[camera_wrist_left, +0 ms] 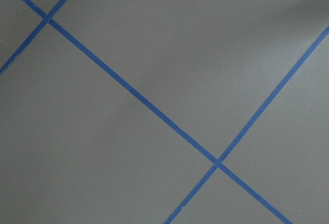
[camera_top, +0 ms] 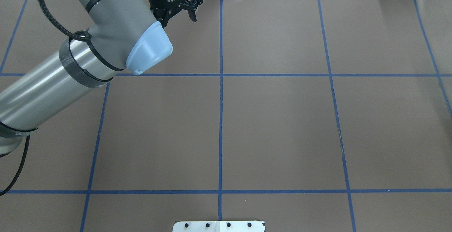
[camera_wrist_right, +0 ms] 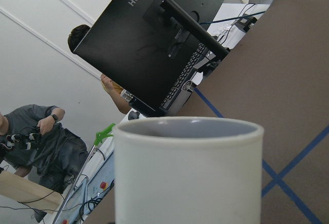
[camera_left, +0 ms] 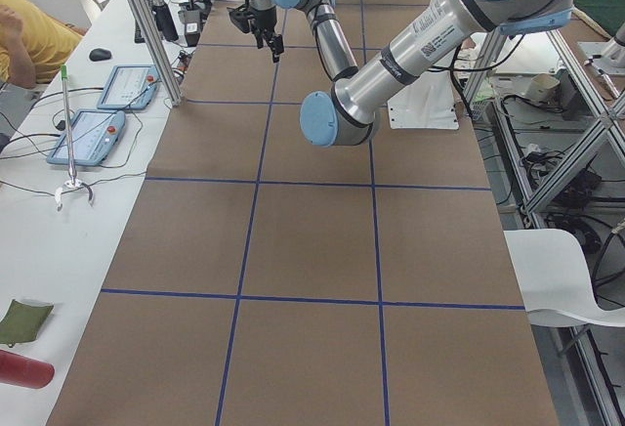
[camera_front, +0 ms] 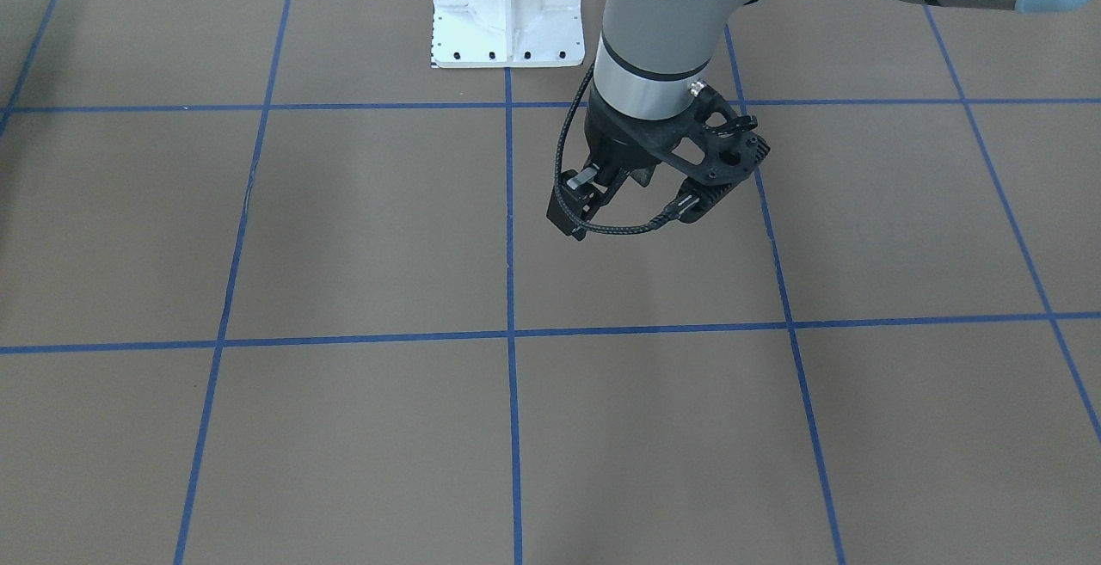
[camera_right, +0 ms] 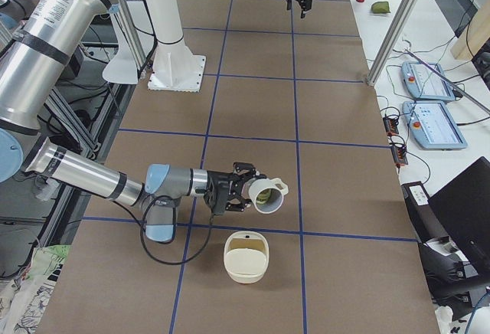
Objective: Left arm hands cup to right arm to dump lemon
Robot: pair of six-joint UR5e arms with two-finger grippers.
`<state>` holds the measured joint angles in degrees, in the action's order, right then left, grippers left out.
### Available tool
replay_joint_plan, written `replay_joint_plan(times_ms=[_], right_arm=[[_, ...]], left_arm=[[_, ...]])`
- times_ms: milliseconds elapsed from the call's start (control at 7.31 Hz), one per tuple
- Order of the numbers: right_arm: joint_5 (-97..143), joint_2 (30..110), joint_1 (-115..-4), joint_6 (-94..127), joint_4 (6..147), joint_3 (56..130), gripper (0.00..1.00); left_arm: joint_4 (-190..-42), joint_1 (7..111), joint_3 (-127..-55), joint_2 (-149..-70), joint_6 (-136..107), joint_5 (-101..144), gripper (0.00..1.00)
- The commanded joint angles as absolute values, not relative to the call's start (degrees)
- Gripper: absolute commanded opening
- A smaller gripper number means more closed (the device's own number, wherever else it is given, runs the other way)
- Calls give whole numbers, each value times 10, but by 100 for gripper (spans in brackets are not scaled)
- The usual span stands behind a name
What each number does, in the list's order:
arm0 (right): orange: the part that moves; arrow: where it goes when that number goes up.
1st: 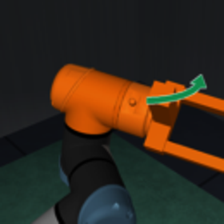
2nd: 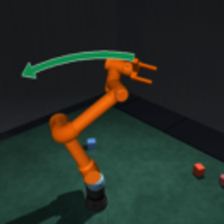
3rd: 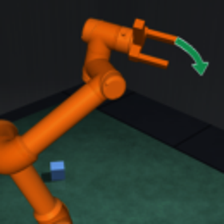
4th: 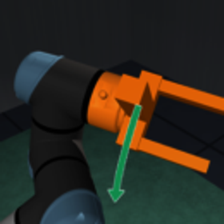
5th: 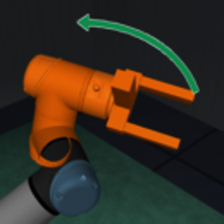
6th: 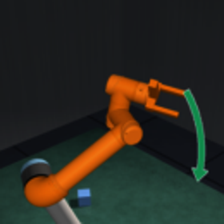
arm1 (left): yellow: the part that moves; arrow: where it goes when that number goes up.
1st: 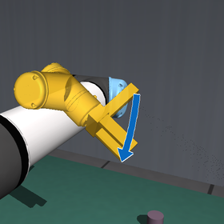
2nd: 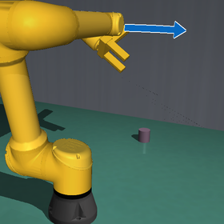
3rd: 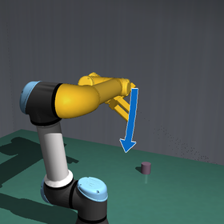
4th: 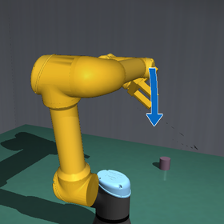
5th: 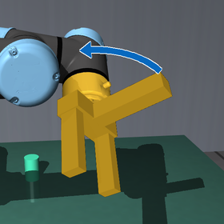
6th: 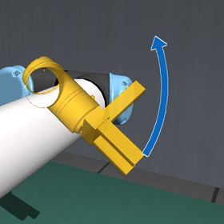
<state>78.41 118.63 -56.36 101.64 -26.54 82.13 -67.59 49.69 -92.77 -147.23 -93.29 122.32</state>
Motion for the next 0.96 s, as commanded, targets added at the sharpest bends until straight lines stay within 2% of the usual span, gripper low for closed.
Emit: replay_joint_plan(times_ms=[0, 821], right_arm=[[794, 1184, -576, 1128, -328, 763, 0], [829, 1160, -611, 1391, -345, 735, 0]], left_arm=[[-676, 498, -928, -1473, -933, 1223, 100], [-676, 497, -927, -1477, -933, 1215, 100]])
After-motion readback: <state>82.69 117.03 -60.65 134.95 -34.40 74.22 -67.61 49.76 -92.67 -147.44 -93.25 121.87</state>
